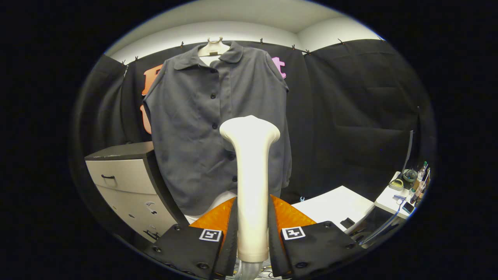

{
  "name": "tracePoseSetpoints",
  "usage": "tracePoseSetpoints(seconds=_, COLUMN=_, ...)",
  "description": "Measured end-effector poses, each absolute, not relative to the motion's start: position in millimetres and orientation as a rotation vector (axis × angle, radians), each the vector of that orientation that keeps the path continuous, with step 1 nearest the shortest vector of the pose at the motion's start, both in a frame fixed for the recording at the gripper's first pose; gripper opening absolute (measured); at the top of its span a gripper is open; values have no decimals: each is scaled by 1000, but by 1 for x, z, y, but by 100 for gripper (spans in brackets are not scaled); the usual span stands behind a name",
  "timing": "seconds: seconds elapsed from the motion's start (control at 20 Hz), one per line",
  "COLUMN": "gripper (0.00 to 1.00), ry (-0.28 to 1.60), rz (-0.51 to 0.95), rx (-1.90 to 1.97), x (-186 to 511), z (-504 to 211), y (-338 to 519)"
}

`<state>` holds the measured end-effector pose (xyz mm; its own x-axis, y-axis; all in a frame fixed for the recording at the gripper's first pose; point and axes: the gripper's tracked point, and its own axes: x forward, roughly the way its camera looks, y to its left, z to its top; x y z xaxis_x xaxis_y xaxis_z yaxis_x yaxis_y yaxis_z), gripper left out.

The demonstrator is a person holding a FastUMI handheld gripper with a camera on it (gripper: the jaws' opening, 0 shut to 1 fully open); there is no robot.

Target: Iron the clothes twice with a garment steamer, once on the left side and once on the right side.

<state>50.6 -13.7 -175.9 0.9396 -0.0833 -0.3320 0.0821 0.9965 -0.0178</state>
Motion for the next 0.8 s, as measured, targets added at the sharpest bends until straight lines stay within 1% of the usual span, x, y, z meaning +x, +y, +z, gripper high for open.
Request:
tracePoseSetpoints(seconds=0.3, gripper=42, ry=223, rz=-58, rx=-21, x=20, z=-96, y=2)
tracePoseSetpoints(seconds=0.8, gripper=42, ry=126, rz=23, rx=-47, x=-27, z=-9, y=30)
